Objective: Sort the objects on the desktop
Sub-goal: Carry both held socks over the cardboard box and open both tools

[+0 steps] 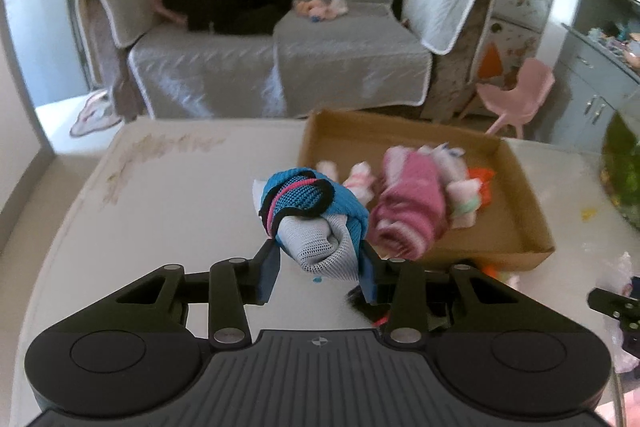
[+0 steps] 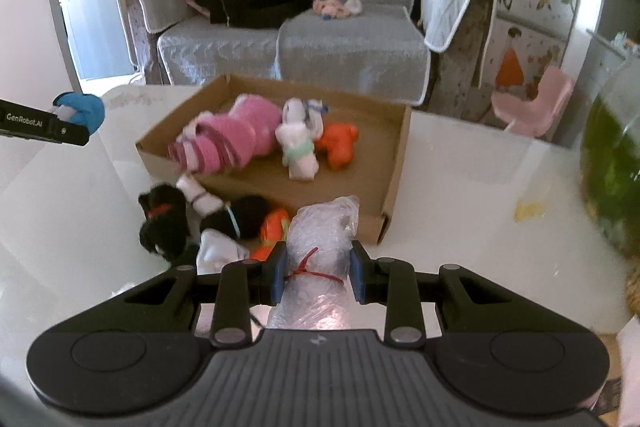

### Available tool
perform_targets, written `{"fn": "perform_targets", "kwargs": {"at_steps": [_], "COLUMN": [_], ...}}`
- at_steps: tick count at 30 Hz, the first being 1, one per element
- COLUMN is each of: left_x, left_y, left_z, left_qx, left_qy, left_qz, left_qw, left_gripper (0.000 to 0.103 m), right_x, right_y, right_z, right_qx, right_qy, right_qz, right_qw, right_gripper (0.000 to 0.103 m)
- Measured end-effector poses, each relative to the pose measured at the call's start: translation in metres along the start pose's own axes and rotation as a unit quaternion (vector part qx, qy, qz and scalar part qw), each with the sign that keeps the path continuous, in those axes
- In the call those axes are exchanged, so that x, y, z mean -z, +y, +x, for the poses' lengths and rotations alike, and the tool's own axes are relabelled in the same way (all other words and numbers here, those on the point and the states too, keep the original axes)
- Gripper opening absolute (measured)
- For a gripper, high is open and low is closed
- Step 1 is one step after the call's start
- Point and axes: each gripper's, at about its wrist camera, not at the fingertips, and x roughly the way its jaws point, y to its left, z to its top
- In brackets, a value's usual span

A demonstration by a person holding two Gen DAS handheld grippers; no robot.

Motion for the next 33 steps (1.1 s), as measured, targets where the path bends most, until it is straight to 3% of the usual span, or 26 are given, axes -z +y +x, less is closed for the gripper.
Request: {"fn": "perform_targets", "kwargs": {"at_steps": [12,22,30,32,33], "left_x": [-0.030,-0.062,-0.062,-0.061,-0.061], "left_y": [-0.046,-0.055,-0.051,-0.049,-0.049], "left_z": [0.014,0.100,0.152,0.160,0.161], "left_qx": [0.023,0.035,0.027,0.023,0.023], "left_qy": [-0.003,0.035,0.043,0.043,0.041], "left_qz": [0.048,0.063,0.077,0.080,0.080], "left_qw": [0.9986,0.9968,0.9957,0.9956,0.9957], "left_gripper": [0.048,0.048,0.047,0.036,0.035], "right_x": [-0.031,-0.077,-0.073,-0.072,-0.072], "right_y": [-0.008,-0.012,-0.014,-0.014,-0.014], "right_z": [0.000,0.053,0.112,0.120,0.124], "right_qx": [0.004,0.002,0.009,0.010,0.010], "right_qy": [-0.023,-0.014,0.030,0.038,0.042], "right_qz": [-0.003,-0.016,-0.029,-0.028,-0.029], "right_qw": [1.000,1.000,0.999,0.999,0.999], "right_gripper": [0.029,0.029,0.029,0.030,0.030]}}
